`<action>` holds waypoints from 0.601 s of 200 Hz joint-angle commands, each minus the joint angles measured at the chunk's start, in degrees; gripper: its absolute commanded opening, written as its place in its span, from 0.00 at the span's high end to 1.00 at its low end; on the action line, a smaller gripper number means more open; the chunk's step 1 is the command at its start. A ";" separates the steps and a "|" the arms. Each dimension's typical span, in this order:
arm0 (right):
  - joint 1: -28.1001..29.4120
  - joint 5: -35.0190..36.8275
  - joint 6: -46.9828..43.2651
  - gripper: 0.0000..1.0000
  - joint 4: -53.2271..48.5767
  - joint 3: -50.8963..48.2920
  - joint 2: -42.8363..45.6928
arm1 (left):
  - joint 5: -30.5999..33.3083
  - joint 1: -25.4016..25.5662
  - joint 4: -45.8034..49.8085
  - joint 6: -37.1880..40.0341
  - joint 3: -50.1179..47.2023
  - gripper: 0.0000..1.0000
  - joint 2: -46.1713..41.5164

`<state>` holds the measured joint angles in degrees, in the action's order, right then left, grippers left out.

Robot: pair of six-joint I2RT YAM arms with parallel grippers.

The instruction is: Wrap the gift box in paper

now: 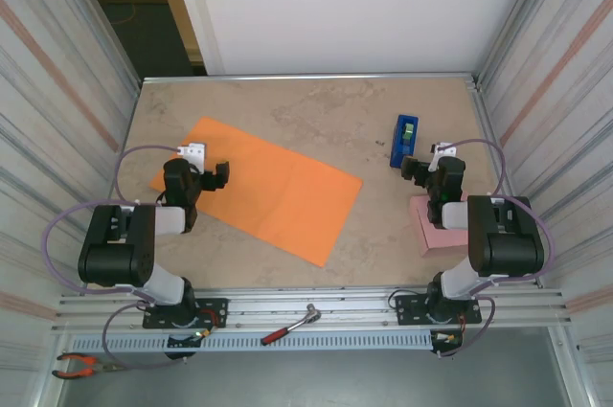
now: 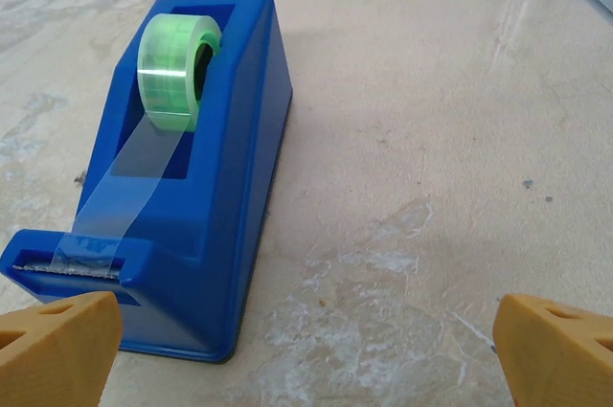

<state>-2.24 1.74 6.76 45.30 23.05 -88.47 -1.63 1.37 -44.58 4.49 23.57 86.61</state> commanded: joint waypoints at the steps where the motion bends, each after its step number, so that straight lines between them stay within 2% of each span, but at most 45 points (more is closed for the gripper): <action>1: -0.14 -0.16 -1.58 0.02 0.02 0.68 0.21 | 0.66 0.00 -0.60 -0.45 0.09 0.01 0.05; 120: -0.33 -0.32 -1.51 0.02 -0.12 0.79 0.18 | -0.57 -0.61 -0.04 -0.77 0.50 0.01 0.15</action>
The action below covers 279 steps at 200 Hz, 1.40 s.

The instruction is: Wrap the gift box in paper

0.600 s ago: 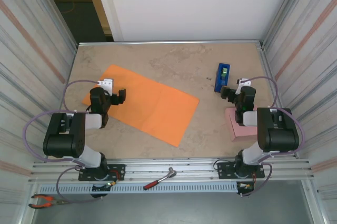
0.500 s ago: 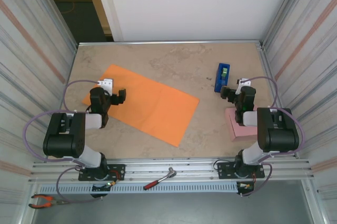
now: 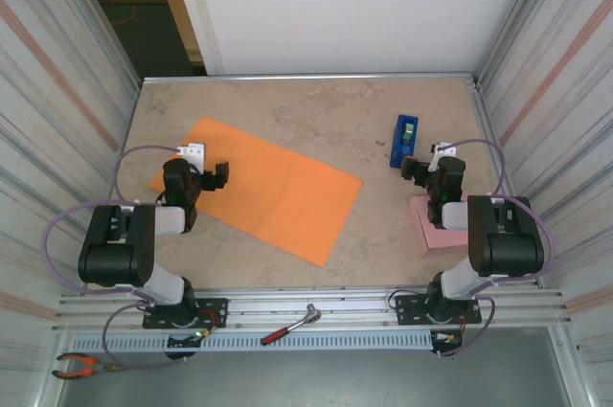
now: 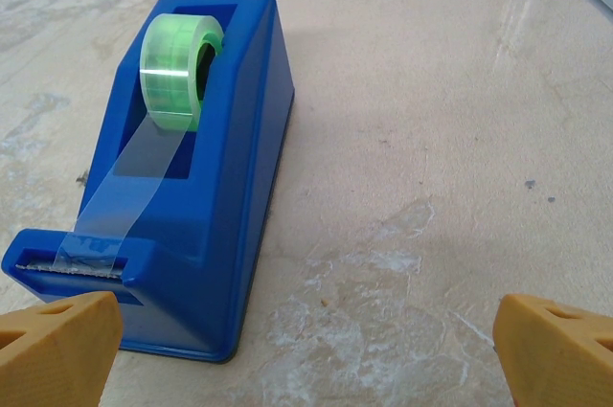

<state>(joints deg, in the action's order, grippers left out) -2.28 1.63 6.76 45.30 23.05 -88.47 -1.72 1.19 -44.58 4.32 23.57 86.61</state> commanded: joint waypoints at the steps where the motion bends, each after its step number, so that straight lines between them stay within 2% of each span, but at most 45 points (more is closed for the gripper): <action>1: -0.27 -0.17 -1.50 0.02 -0.08 0.78 0.16 | -0.48 -0.46 -0.06 -0.61 0.46 0.01 0.19; 106: -0.72 -1.27 -1.40 0.02 0.35 0.64 0.39 | -0.16 -0.24 -0.13 -0.25 0.30 0.01 0.00; 117: -0.96 -2.66 -1.57 0.02 -4.64 2.40 3.01 | 0.91 0.33 0.00 0.05 0.63 0.01 -0.48; 131: -0.81 -0.85 -1.10 0.02 -17.21 6.92 8.61 | 4.25 1.22 7.50 -0.24 3.75 0.01 -3.26; 163: -0.86 6.32 7.31 0.02 -36.80 17.36 20.43 | 10.68 4.31 24.07 -1.61 11.39 0.01 -9.22; 182: -1.67 6.41 16.17 0.02 -44.10 20.75 26.28 | 7.10 5.75 35.65 -7.36 17.41 0.01 -12.24; 195: -3.10 3.00 21.80 0.02 -48.76 22.06 29.46 | 4.34 6.97 43.50 -12.70 21.52 0.01 -13.11; 203: -3.49 0.11 23.26 0.02 -51.75 22.86 31.11 | 0.40 7.67 47.57 -15.36 23.50 0.01 -13.26; 219: -3.52 -5.52 24.14 0.02 -58.60 24.69 33.56 | -5.36 10.70 53.55 -19.92 26.72 0.01 -12.58; 241: -3.59 -10.20 26.99 0.02 -66.52 24.55 36.09 | -10.13 18.60 57.96 -23.73 29.50 0.01 -10.15; 264: -3.58 -10.22 28.96 0.02 -71.90 22.86 39.57 | -11.91 27.99 58.22 -27.89 31.46 0.01 -6.13; 279: -3.66 -7.61 29.71 0.02 -75.62 22.95 40.77 | -12.08 33.25 57.53 -30.04 33.36 0.01 -2.53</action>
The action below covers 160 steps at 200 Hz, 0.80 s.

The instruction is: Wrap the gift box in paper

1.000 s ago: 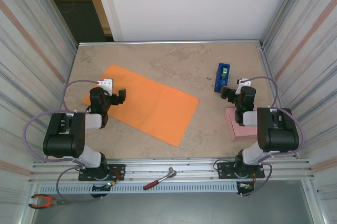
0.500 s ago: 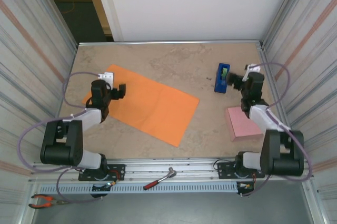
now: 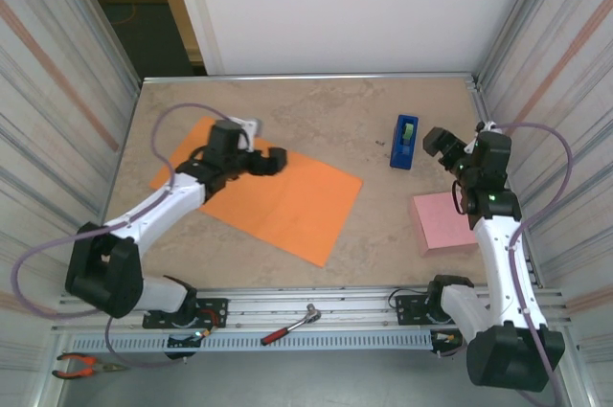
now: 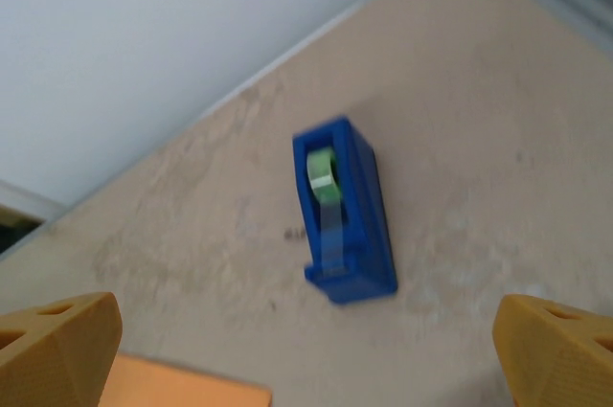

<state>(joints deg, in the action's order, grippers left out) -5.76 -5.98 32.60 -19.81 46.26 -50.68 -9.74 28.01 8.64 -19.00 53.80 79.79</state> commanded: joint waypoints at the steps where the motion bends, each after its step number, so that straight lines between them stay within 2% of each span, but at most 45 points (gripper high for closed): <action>1: -0.20 0.18 3.87 0.02 -10.73 -0.23 3.01 | -4.02 6.61 4.25 -6.78 3.23 0.01 4.57; 18: -0.56 1.74 2.75 0.02 -13.64 0.38 2.84 | -4.87 11.07 2.54 -8.84 5.18 0.01 9.64; 48: -3.16 0.62 1.65 0.02 -17.78 1.82 0.69 | -7.63 14.37 -0.81 -11.74 8.71 0.01 17.78; 91: -12.39 -6.44 2.90 0.02 -20.87 1.59 -3.35 | -10.53 14.79 -5.15 -13.53 12.38 0.01 26.12; 160: -20.95 -3.77 0.77 0.02 -22.99 -0.99 -5.22 | -13.03 13.34 -6.00 -11.05 21.06 0.01 37.56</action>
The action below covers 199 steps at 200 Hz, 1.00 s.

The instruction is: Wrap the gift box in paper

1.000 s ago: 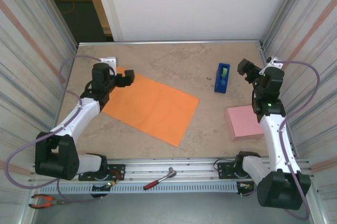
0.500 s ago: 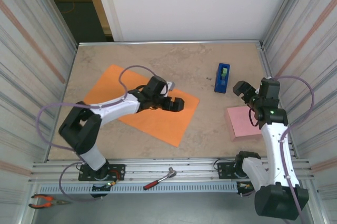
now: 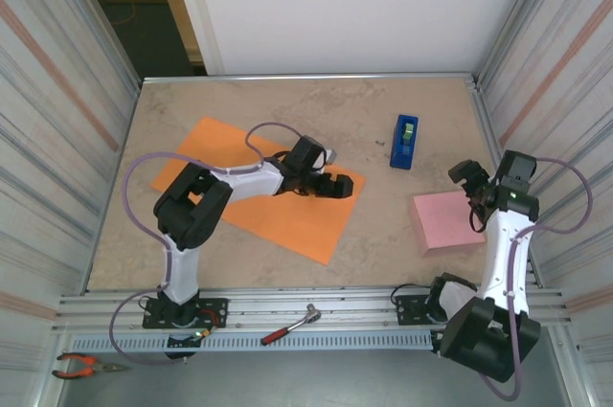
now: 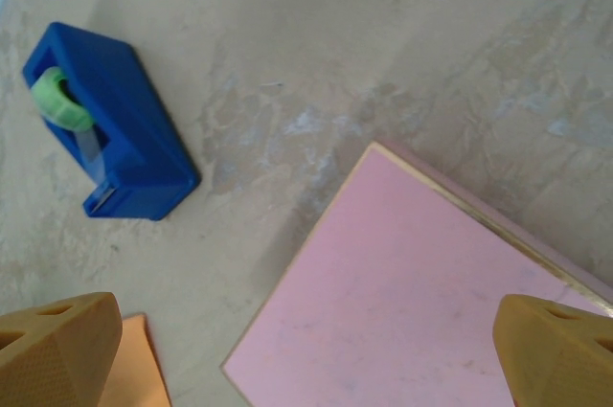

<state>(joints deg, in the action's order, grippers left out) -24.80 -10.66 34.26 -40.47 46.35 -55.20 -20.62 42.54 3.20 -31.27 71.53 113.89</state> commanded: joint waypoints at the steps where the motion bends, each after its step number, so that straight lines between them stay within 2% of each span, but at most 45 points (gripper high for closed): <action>1: -2.05 0.99 -0.92 0.02 -2.38 -1.13 -0.74 | -2.23 -1.30 -0.61 1.21 3.52 0.01 3.63; 40: -7.85 -1.14 -2.44 0.02 -1.89 -1.96 -3.55 | -5.16 -4.84 -0.34 1.27 10.56 0.01 10.35; 83: -9.70 0.21 -2.94 0.02 -1.16 -1.29 -6.75 | -8.12 -7.56 3.23 2.28 21.10 0.01 13.98; 136: -10.01 6.58 -3.51 0.02 1.63 -1.74 -13.20 | -11.41 -8.01 3.02 2.62 19.33 0.01 5.70; 178: -9.69 1.91 -4.51 0.02 3.09 -4.04 -14.02 | -12.16 -8.05 3.89 1.14 14.55 0.01 -2.05; 199: -7.03 -0.27 -3.83 0.02 3.20 -6.25 -12.40 | -12.37 -8.09 4.66 0.11 12.00 0.01 -5.22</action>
<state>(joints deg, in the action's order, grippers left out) -34.02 -7.79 30.94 -37.12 42.48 -69.52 -31.16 34.24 6.15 -30.04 86.39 112.60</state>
